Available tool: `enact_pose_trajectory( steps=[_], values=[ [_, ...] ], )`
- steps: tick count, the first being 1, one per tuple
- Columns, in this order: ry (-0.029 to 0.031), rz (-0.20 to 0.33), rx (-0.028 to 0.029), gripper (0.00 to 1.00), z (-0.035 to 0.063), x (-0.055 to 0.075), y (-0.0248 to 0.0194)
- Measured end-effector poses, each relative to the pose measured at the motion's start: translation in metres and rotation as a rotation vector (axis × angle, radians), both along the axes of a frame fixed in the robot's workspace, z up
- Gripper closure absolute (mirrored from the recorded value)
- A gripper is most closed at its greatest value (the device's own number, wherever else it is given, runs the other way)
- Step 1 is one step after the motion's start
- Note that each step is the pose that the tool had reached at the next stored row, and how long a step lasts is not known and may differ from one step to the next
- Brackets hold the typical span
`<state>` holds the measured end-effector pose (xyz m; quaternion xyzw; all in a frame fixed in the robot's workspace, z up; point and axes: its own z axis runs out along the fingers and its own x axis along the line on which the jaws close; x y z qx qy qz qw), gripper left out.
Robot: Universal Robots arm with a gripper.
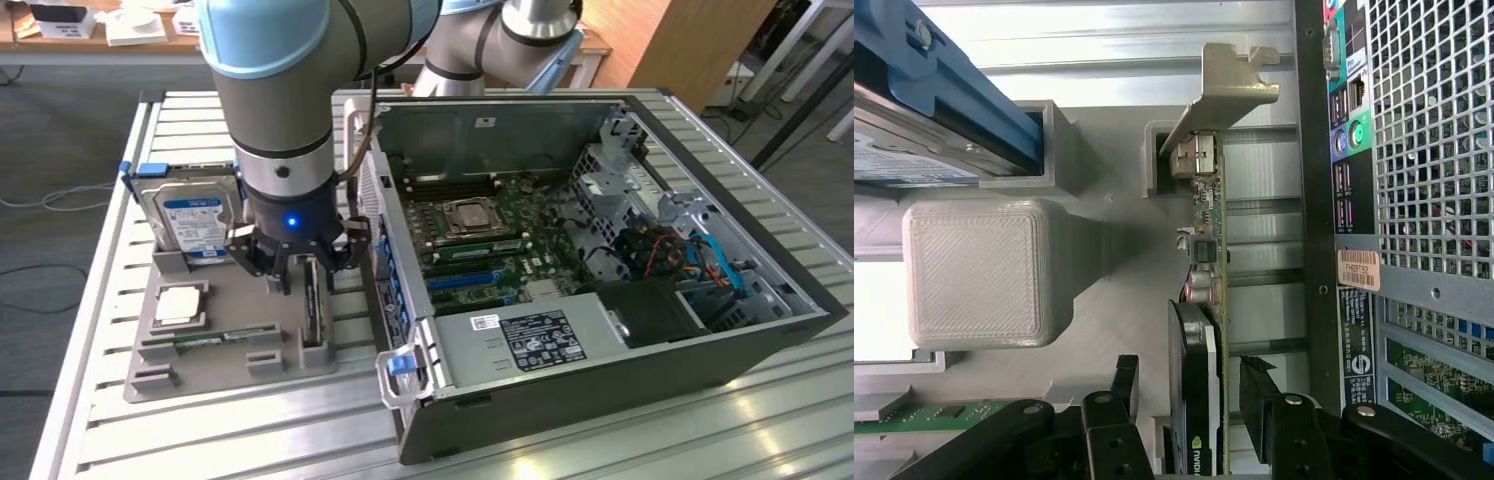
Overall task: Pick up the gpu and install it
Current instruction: 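Pick up the gpu and move the gpu toward the slot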
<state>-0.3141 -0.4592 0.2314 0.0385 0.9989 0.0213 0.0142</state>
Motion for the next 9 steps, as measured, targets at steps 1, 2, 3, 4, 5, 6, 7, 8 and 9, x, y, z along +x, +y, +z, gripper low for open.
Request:
enact_pose_trajectory(
  steps=[1, 2, 3, 4, 5, 6, 7, 8, 9],
  values=[
    [0.0, 0.0, 0.0, 0.47, 0.0, 0.0, 0.0],
    [0.0, 0.0, 0.0, 0.47, 0.0, 0.0, 0.0],
    [0.0, 0.0, 0.0, 0.47, 0.0, 0.0, 0.0],
    [0.0, 0.0, 0.0, 0.47, 0.0, 0.0, 0.0],
    [0.0, 0.0, 0.0, 0.48, 0.0, 0.0, 0.0],
    [0.0, 0.0, 0.0, 0.48, 0.0, 0.0, 0.0],
    [0.0, 0.0, 0.0, 0.55, 0.0, 0.0, 0.0],
    [0.0, 0.0, 0.0, 0.55, 0.0, 0.0, 0.0],
    [0.0, 0.0, 0.0, 0.55, 0.0, 0.0, 0.0]
  ],
)
